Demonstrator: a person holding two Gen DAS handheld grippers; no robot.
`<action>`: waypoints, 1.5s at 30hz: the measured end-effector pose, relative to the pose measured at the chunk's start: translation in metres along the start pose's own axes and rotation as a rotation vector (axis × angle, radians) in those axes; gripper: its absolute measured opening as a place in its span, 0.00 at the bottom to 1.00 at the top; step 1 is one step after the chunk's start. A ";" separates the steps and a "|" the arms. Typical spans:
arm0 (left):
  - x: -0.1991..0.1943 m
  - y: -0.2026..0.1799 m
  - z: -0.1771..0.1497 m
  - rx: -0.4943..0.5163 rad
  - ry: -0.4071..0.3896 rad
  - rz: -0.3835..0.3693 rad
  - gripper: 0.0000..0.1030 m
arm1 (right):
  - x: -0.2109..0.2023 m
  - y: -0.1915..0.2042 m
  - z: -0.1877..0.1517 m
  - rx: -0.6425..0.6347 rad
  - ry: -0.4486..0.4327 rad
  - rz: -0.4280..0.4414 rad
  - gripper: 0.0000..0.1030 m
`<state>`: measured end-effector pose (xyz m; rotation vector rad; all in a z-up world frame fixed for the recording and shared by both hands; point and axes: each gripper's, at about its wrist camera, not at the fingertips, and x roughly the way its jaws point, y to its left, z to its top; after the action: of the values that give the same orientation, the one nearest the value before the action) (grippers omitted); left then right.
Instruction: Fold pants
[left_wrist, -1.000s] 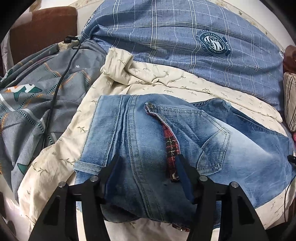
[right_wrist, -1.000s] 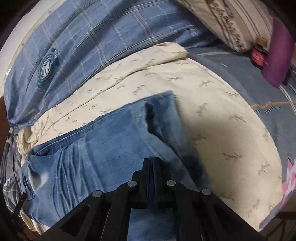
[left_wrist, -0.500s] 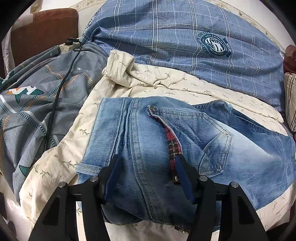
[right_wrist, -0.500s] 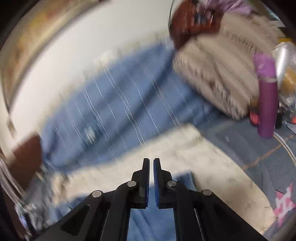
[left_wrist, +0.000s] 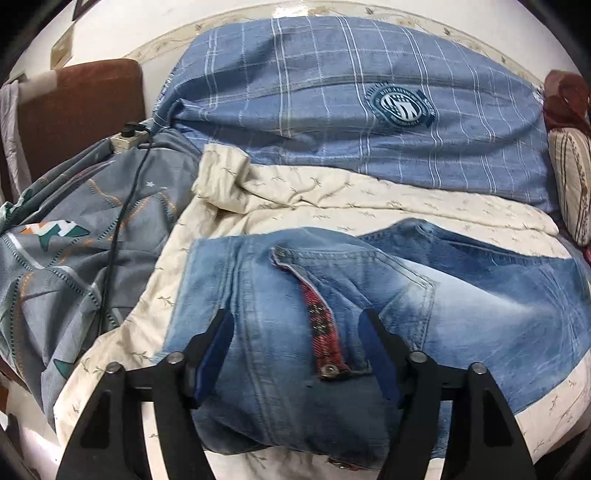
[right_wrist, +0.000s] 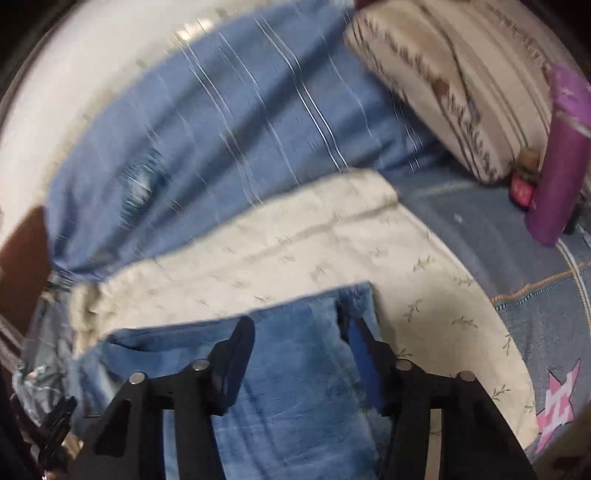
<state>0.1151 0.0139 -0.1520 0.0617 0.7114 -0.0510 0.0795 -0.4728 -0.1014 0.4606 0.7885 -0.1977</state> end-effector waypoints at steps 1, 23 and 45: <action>0.002 0.000 0.001 -0.003 0.010 -0.001 0.71 | 0.008 0.000 0.002 0.003 0.017 -0.002 0.54; 0.022 0.001 0.004 -0.027 0.092 0.031 0.76 | 0.065 -0.021 0.019 -0.004 0.050 -0.230 0.09; 0.030 0.028 -0.003 -0.046 0.156 0.077 0.82 | 0.048 0.186 0.011 -0.330 0.104 0.332 0.24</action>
<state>0.1376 0.0412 -0.1733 0.0496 0.8651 0.0440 0.1831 -0.3142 -0.0692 0.2844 0.8157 0.2647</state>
